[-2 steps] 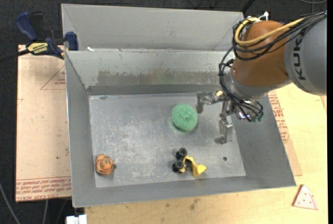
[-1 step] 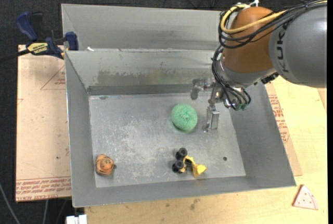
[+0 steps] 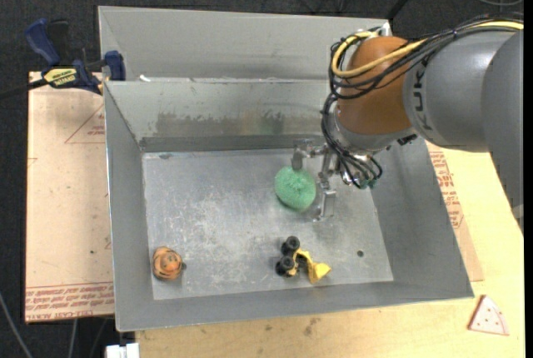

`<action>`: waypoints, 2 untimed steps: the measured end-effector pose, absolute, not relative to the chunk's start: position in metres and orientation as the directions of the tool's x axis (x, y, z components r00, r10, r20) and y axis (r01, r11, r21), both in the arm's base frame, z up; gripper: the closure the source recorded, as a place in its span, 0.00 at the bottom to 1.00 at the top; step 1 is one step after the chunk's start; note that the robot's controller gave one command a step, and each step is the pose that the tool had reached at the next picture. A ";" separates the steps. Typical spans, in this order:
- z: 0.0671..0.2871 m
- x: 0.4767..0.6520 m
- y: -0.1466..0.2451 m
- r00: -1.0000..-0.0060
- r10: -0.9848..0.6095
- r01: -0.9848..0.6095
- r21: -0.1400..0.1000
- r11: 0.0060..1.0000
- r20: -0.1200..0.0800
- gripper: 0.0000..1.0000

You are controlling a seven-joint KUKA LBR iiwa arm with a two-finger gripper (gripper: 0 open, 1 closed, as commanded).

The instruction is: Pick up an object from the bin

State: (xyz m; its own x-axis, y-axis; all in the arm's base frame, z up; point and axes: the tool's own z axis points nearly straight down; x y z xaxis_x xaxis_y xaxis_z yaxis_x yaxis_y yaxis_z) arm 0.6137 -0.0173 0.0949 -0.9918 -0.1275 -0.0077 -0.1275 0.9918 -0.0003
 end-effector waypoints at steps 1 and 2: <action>0.074 0.609 -0.018 -0.998 -0.063 -0.063 0.001 0.998 -0.014 1.00; 0.074 0.609 -0.018 -0.998 -0.063 -0.063 0.000 0.998 -0.014 1.00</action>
Offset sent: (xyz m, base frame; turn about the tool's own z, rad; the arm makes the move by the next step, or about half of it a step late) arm 0.0000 0.0000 0.0000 0.0000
